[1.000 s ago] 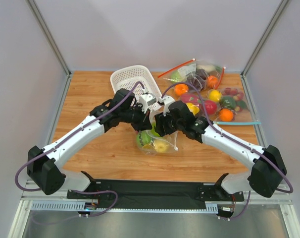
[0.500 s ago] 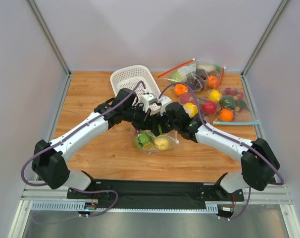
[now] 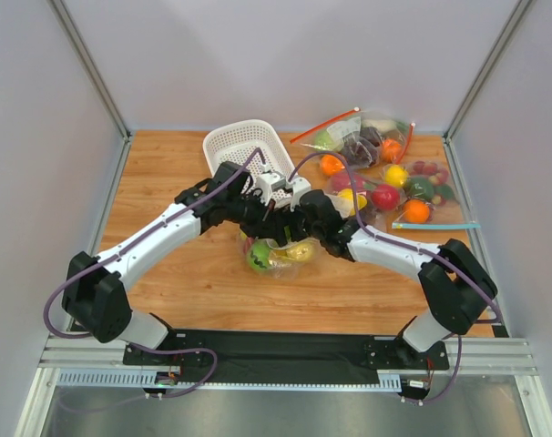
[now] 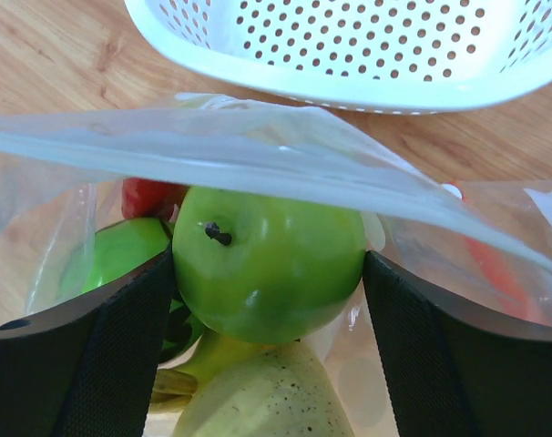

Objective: Open the zip-top bag and remove the fake food

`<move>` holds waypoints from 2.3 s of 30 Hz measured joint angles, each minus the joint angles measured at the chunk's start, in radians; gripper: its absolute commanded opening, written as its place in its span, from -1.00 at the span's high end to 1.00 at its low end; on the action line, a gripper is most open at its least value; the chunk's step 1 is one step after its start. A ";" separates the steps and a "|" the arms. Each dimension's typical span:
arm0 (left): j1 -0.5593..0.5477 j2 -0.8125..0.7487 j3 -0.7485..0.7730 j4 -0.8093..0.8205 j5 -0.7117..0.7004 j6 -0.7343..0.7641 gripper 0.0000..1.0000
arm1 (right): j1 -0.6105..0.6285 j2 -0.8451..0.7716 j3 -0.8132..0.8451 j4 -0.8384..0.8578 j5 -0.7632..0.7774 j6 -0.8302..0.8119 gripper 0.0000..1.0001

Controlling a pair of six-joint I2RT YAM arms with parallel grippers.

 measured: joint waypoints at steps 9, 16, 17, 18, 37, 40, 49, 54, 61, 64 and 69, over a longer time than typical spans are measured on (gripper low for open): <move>0.019 0.005 -0.002 0.013 0.042 -0.019 1.00 | 0.001 0.021 -0.003 0.054 0.007 0.002 0.17; 0.047 0.005 -0.002 0.027 0.025 -0.035 1.00 | 0.005 -0.040 -0.026 0.029 0.013 0.003 0.28; 0.048 0.005 -0.002 0.027 0.016 -0.035 1.00 | 0.005 -0.052 -0.027 0.026 0.013 0.004 0.28; 0.051 0.005 -0.002 0.027 0.005 -0.035 1.00 | 0.005 -0.071 -0.028 0.023 0.012 0.005 0.28; 0.097 0.005 -0.002 0.001 -0.097 -0.043 1.00 | -0.002 -0.364 -0.037 -0.135 -0.019 0.039 0.34; 0.097 0.005 -0.002 0.001 -0.097 -0.043 1.00 | -0.012 -0.422 -0.037 -0.145 -0.042 0.055 0.34; 0.097 -0.012 -0.005 -0.002 -0.083 -0.035 1.00 | -0.151 -0.436 0.058 -0.196 -0.116 0.048 0.35; 0.097 -0.031 -0.005 -0.011 -0.076 -0.033 1.00 | -0.263 -0.275 0.206 -0.174 -0.180 0.030 0.36; 0.097 -0.049 -0.005 -0.016 -0.068 -0.030 1.00 | -0.316 0.049 0.473 -0.154 -0.287 0.031 0.35; 0.097 -0.050 -0.005 -0.018 -0.064 -0.030 1.00 | -0.311 0.189 0.569 -0.153 -0.305 0.031 0.35; 0.097 -0.050 -0.005 -0.021 -0.060 -0.029 1.00 | -0.296 0.367 0.649 -0.175 -0.295 0.036 0.33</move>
